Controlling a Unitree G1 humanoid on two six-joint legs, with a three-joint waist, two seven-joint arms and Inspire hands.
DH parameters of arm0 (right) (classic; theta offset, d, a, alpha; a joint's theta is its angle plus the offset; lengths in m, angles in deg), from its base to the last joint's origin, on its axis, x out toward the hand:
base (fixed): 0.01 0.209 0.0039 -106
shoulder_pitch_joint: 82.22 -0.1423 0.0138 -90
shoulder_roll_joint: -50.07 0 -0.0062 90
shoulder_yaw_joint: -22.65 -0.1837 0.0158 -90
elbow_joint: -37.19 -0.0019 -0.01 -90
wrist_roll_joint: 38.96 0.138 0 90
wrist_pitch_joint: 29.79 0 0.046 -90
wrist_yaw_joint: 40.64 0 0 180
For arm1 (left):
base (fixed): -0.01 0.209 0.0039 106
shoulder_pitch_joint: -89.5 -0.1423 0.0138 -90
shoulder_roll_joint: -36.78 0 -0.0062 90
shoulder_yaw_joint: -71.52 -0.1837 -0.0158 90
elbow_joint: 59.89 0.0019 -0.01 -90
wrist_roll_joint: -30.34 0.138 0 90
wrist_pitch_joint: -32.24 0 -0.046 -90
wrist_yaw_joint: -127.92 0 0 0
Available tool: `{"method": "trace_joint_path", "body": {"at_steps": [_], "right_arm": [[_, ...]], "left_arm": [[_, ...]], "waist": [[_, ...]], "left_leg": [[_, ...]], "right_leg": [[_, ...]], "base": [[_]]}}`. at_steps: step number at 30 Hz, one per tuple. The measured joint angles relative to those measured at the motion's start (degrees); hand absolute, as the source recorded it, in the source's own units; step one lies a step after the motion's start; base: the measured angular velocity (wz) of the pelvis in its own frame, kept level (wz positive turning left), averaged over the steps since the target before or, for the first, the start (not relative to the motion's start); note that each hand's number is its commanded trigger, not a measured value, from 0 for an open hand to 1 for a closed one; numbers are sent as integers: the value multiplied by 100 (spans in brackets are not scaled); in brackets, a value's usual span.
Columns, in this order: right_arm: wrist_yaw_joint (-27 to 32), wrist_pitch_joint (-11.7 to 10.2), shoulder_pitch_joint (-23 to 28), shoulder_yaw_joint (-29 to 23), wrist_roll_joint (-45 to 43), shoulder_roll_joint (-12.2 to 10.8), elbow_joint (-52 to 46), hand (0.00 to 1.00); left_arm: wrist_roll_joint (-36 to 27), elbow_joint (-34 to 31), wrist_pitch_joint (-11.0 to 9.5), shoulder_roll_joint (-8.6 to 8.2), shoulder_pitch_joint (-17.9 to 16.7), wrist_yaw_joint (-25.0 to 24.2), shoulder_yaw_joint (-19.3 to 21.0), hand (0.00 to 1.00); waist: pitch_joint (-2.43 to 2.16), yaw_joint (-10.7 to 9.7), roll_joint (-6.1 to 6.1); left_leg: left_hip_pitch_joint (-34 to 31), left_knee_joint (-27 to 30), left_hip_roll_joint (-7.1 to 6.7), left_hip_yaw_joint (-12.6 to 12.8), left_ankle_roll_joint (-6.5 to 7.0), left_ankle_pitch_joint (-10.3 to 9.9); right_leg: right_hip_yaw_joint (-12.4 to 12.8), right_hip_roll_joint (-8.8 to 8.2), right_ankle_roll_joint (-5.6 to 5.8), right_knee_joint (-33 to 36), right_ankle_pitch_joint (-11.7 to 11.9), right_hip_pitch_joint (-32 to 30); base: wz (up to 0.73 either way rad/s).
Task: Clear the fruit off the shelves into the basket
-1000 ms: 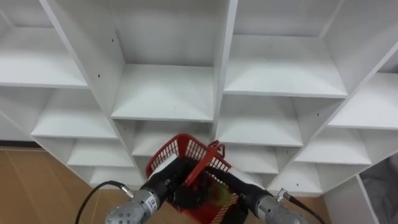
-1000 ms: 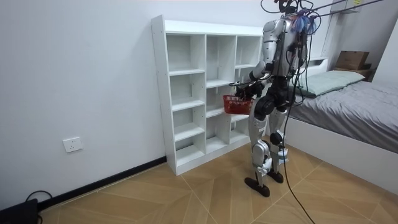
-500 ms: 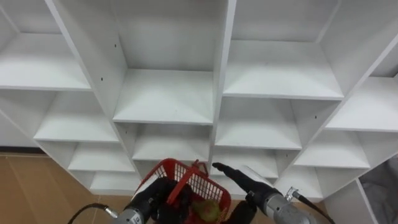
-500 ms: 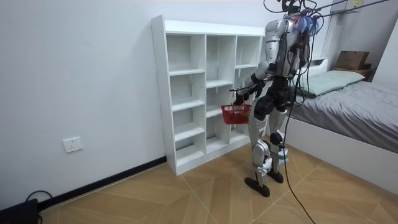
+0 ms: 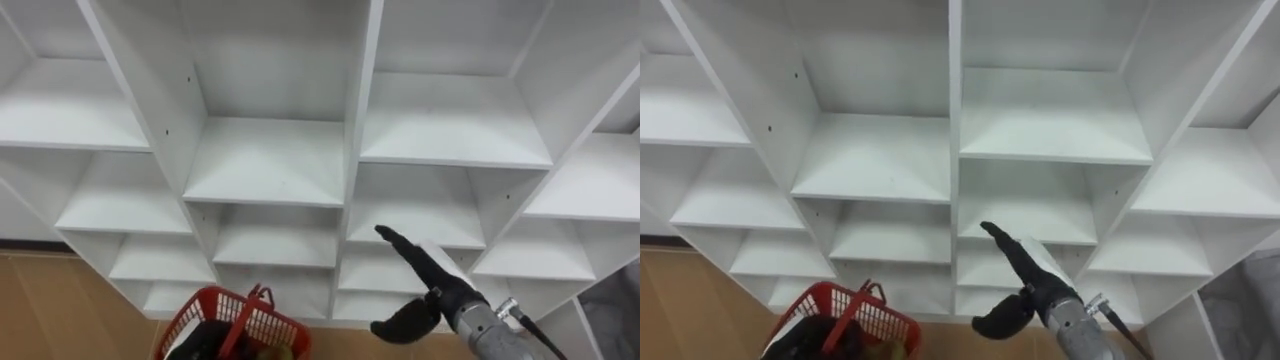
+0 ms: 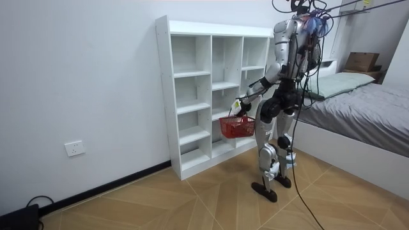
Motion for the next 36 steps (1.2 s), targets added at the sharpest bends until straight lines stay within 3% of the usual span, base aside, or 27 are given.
{"method": "trace_joint_path", "body": {"at_steps": [4,7,11,16,20,24,30,36], "right_arm": [[335,-52,309,-298,244,-13,335,0],[719,-47,366,-630,727,-21,1098,0],[1360,-36,568,-1203,1230,-32,1822,0],[1826,-82,570,-1593,1619,-34,2933,0],[2035,-98,553,-1793,1900,-11,3922,0],[2072,-38,568,-1784,1778,-13,4491,0],[2039,141,561,-1785,1716,-19,4971,0],[1717,474,502,-1637,1309,-50,5141,0]], "left_arm": [[-10,320,6,-140,-125,308,428,100],[-9,543,45,-146,-186,508,641,100],[-83,767,51,-161,-376,744,1133,100],[-130,1205,80,-160,-406,961,1470,100],[-131,1420,182,-138,-443,1114,1488,100],[-123,1536,222,-136,-435,1188,1485,100],[-123,1536,249,-138,-424,1189,1483,100],[-122,1536,491,-138,-398,1225,1394,100]], "waist": [[-9,-1,-30],[-45,-17,-75],[-43,-59,-68],[-42,-187,-52],[-44,-307,-60],[-39,-298,-45],[-35,-308,-24],[-14,-317,25]], "left_leg": [[72,-23,12,25,0,-18],[90,-41,10,26,0,-22],[176,-47,19,31,-8,-75],[256,-61,19,33,-3,-125],[305,-62,-4,36,13,-153],[353,-74,-1,62,27,-175],[373,-78,-13,46,37,-190],[354,-80,-10,26,36,-192]], "right_leg": [[2,-2,8,-19,-9,53],[-3,11,6,-82,-9,80],[2,7,6,-105,-10,182],[2,11,21,-187,-23,322],[-1,10,44,-184,-59,393],[5,13,55,-172,-66,393],[1,8,66,-172,-78,405],[5,1,63,-172,-83,401]], "base": [[0],[0],[-3],[-1],[1],[-6],[-1],[1]]}}
